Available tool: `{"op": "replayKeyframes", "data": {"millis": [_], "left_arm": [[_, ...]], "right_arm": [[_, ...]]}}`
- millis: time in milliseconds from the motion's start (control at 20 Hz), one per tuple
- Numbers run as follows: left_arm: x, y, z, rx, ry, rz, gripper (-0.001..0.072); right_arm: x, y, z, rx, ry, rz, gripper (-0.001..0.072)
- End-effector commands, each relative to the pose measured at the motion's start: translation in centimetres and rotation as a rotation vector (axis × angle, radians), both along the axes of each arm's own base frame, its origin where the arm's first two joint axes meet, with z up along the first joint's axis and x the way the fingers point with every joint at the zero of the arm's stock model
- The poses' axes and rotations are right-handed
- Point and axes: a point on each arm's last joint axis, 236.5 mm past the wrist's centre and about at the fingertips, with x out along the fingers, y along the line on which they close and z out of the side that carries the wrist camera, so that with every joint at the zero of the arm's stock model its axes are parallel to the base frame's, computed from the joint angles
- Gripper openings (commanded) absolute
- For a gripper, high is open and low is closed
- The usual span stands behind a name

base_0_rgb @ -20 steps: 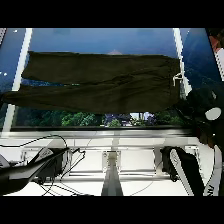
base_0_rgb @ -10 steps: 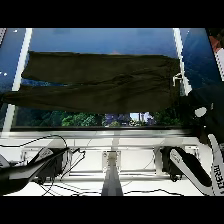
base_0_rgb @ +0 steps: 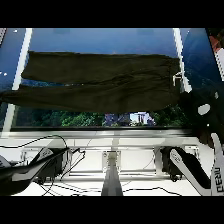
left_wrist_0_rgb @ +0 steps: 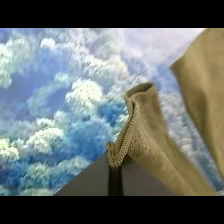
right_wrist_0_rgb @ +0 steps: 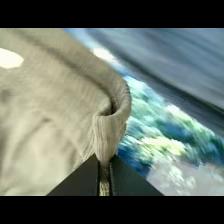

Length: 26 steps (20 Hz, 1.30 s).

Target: Fold the clothes and pants, and hang the long-sleeved shirts on hangers.

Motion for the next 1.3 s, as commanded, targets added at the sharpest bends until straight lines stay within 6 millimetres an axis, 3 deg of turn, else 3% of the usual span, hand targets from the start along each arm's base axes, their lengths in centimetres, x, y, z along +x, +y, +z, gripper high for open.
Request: {"op": "replayKeyframes", "data": {"millis": [0, 100, 300, 400, 500, 600, 750, 1050, 1200, 1250], "left_arm": [[-0.2, 0.2, 4.2, 0.099, -0.047, -0.007, 0.0022], [-1.7, 0.5, 6.6, 0.220, -0.019, -0.018, 0.0022], [-4.9, 1.2, 8.4, 0.316, 0.057, 0.050, 0.0021], [-4.6, 1.0, 8.4, 0.296, 0.039, 0.062, 0.0020], [-2.5, 0.7, 7.3, 0.259, 0.015, 0.037, 0.0019], [1.1, -0.5, 5.0, 0.187, 0.019, -0.036, 0.0017], [8.3, -2.6, 2.2, 0.083, 0.044, -0.135, 0.0017], [23.3, -6.1, 1.4, 0.031, -0.031, -0.255, 0.0017], [28.3, -6.3, 0.6, -0.017, -0.137, -0.177, 0.0021], [29.4, -6.4, 0.7, -0.007, -0.171, -0.168, 0.0072]], "right_arm": [[-1.3, -1.1, 5.3, -0.226, 0.028, 0.202, 0.0034], [-3.3, -2.4, 8.7, -0.348, 0.047, 0.221, 0.0034], [-7.8, -4.4, 14.5, -0.545, 0.052, 0.183, 0.0034], [-8.6, -4.4, 16.3, -0.588, 0.004, 0.163, 0.0034], [-8.3, -4.3, 16.2, -0.583, -0.002, 0.166, 0.0033], [-6.3, -4.7, 15.1, -0.567, 0.002, 0.183, 0.0033], [-1.3, -5.9, 13.1, -0.530, -0.047, 0.162, 0.0033], [9.4, -9.0, 9.8, -0.362, -0.139, 0.011, 0.0033], [14.0, -10.2, 7.3, -0.285, -0.138, -0.029, 0.0034], [15.8, -10.6, 6.8, -0.270, -0.165, -0.039, 0.0044]]}}
